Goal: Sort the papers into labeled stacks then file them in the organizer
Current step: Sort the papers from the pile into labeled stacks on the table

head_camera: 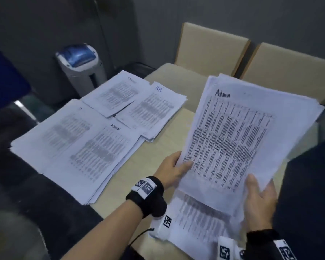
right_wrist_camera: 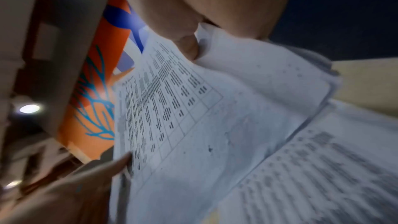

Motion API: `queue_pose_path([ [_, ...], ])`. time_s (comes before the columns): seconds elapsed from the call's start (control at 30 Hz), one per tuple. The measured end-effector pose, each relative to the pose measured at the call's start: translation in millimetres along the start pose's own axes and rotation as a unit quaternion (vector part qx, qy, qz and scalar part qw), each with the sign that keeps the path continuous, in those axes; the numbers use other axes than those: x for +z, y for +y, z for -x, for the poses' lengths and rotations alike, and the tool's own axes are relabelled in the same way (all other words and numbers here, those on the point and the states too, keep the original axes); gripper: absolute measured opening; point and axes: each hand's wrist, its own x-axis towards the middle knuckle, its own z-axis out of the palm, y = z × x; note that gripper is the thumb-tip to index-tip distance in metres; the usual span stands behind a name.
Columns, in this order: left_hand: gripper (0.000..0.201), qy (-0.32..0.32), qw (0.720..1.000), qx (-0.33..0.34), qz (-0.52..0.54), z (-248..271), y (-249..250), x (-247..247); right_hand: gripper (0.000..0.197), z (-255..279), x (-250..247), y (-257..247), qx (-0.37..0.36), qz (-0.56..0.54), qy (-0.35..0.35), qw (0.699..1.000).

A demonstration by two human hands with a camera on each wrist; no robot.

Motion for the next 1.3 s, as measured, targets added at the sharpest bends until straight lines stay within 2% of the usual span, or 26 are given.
queue_pose_path([
  [0.07,0.041,0.004,0.999,-0.019,-0.048,15.3,-11.9,-17.3,0.038,7.9,17.0,-5.2,0.002,-0.01,-0.067,0.998],
  [0.1,0.047,0.026,0.997,-0.03,-0.06,21.3,-17.3,-25.8,0.035,11.9,27.3,-5.8,0.006,-0.01,-0.112,0.994],
  [0.17,0.055,0.109,0.99,-0.075,-0.039,32.6,-25.8,-46.1,0.026,24.6,48.1,-7.7,0.022,0.007,-0.188,0.982],
  [0.23,0.055,0.17,0.981,-0.093,0.004,46.0,-35.5,-77.0,0.015,37.3,64.8,-1.8,0.062,0.021,-0.243,0.968],
  [0.33,0.047,0.251,0.963,-0.098,-0.018,70.0,-59.2,-141.2,0.02,50.3,84.7,21.1,0.132,0.035,-0.293,0.946],
  [0.4,0.033,0.298,0.942,-0.129,-0.082,86.7,-76.5,-192.2,0.022,56.9,90.2,39.6,0.167,0.062,-0.285,0.942],
  [0.47,0.029,0.328,0.92,-0.174,-0.127,100.0,-97.4,-243.9,0.019,62.8,95.3,55.3,0.182,0.09,-0.253,0.946],
  [0.6,0.035,0.296,0.897,-0.254,-0.209,108.1,-112.1,-313.8,0.023,76.7,113.6,79.4,0.228,0.137,-0.217,0.939],
  [0.73,0.034,0.232,0.89,-0.3,-0.254,93.5,-124.4,-340.0,0.017,93.1,139.8,84.8,0.224,0.157,-0.203,0.94],
  [0.8,0.039,0.232,0.855,-0.336,-0.32,86.0,-128.5,-337.2,0.014,101.6,148.5,88.8,0.226,0.162,-0.204,0.939],
  [0.87,0.064,0.266,0.813,-0.349,-0.383,80.4,-129.3,-328.1,0.012,110.7,150.6,91.2,0.226,0.167,-0.201,0.938],
  [0.9,0.07,0.275,0.813,-0.311,-0.409,77.3,-127.9,-321.5,0.012,114.1,149.3,92.6,0.223,0.169,-0.194,0.94],
  [0.93,0.068,0.267,0.825,-0.258,-0.426,71.7,-127.4,-315.0,0.011,117.4,147.4,92.7,0.221,0.172,-0.184,0.942],
  [1.03,0.053,0.216,0.879,-0.121,-0.408,51.5,-114.8,-290.2,0.008,123.2,136.2,86.7,0.21,0.181,-0.152,0.949],
  [1.13,0.044,0.145,0.918,-0.062,-0.365,29.3,-94.7,-259.2,0.009,123.6,120.2,71.3,0.198,0.178,-0.12,0.956],
  [1.3,0.037,0.032,0.943,-0.012,-0.332,0.0,-70.2,-184.2,0.012,104.9,71.3,65.1,0.209,0.201,-0.056,0.956],
])
